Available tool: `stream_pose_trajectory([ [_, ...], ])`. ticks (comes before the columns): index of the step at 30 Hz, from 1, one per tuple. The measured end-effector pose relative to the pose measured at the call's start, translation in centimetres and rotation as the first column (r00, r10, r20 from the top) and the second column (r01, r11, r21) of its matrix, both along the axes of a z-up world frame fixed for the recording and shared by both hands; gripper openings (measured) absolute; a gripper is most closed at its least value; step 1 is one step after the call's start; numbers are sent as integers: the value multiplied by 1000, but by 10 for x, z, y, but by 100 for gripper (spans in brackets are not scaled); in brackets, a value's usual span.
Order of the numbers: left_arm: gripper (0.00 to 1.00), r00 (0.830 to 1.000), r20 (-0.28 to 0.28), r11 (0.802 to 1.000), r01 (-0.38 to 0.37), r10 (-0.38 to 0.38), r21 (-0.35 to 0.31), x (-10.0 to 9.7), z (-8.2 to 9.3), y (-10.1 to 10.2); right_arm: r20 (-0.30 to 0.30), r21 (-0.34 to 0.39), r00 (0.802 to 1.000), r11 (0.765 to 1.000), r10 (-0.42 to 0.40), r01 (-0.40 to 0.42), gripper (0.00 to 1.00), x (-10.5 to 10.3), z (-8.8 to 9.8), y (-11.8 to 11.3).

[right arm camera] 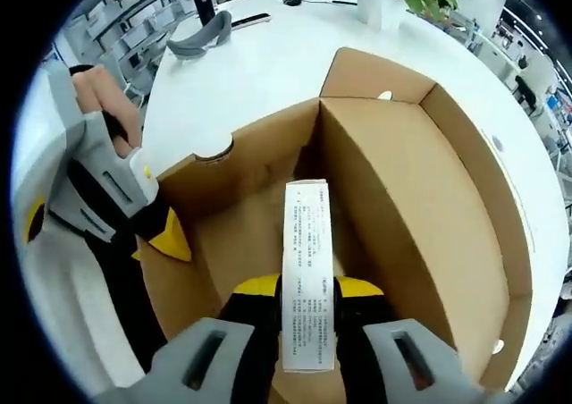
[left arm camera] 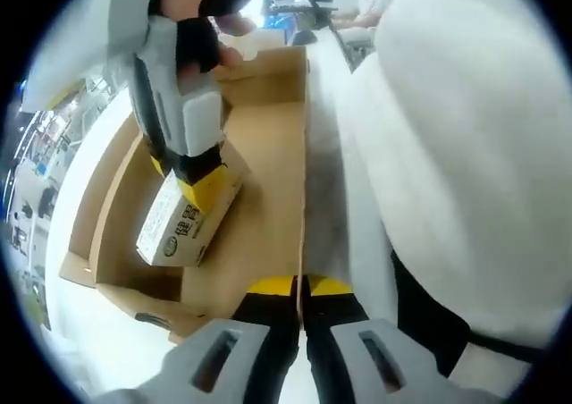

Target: Operate the shoe box by opening the lid, removing the specified soft item, and placing it in the target area until the item is outside and the box remains undamaged.

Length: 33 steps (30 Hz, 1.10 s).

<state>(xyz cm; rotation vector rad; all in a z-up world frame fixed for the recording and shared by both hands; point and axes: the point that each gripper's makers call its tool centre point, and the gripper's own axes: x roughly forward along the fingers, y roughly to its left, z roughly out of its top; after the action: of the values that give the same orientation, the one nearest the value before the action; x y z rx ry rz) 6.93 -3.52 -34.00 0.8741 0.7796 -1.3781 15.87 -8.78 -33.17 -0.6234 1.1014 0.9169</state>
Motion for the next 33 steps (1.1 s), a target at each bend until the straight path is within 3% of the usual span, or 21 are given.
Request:
stream_pose_trajectory([
  [18,2,1000,1,1000,1,-1,2,1,-1,0,64,17,998,999,28,-29,20,0,14,-7],
  [33,2,1000,0,1000,-1,1,3,1,-1,-1,130,61,992,998,-5,-3,20,10,33,-12],
])
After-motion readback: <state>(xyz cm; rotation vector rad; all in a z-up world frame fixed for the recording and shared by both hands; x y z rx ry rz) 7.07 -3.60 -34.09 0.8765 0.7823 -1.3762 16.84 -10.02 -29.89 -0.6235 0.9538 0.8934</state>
